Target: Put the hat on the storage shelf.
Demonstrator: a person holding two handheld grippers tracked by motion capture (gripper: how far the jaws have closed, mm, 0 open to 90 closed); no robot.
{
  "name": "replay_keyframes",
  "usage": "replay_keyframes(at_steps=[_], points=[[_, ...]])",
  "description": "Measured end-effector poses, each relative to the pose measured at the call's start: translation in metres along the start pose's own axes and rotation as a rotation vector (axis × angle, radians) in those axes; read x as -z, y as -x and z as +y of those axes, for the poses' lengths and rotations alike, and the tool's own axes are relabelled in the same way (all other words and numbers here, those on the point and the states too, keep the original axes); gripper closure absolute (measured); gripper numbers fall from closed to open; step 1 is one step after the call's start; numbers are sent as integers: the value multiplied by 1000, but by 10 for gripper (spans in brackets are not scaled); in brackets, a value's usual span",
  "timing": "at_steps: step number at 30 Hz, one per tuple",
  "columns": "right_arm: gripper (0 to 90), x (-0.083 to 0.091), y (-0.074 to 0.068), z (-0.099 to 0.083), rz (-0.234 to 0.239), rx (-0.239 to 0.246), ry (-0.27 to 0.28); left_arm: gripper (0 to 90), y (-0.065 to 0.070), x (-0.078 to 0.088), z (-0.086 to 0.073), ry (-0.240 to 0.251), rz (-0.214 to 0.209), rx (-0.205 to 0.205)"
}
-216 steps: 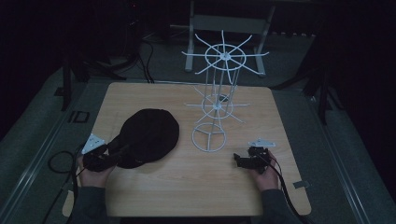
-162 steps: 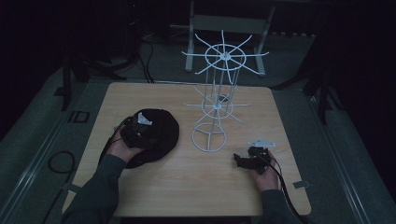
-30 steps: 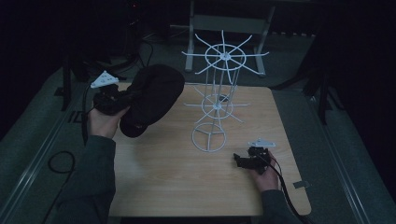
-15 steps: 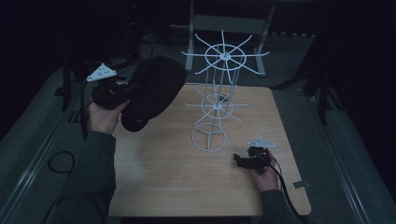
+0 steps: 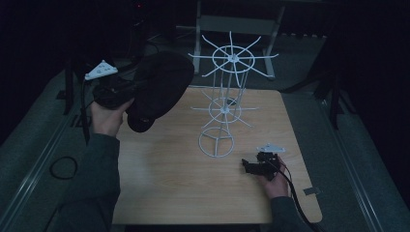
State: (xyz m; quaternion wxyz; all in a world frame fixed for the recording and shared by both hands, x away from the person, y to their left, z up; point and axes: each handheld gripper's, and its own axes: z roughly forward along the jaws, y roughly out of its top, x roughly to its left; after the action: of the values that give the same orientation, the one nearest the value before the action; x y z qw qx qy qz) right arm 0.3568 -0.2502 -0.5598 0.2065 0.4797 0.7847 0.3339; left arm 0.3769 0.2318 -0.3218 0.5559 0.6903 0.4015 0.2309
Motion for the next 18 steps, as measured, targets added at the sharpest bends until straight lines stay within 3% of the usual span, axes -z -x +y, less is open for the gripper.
replay_keyframes(at_steps=[18], points=[[145,0,0,0,0,0,-1,838,1,7,11,46,-29,0]])
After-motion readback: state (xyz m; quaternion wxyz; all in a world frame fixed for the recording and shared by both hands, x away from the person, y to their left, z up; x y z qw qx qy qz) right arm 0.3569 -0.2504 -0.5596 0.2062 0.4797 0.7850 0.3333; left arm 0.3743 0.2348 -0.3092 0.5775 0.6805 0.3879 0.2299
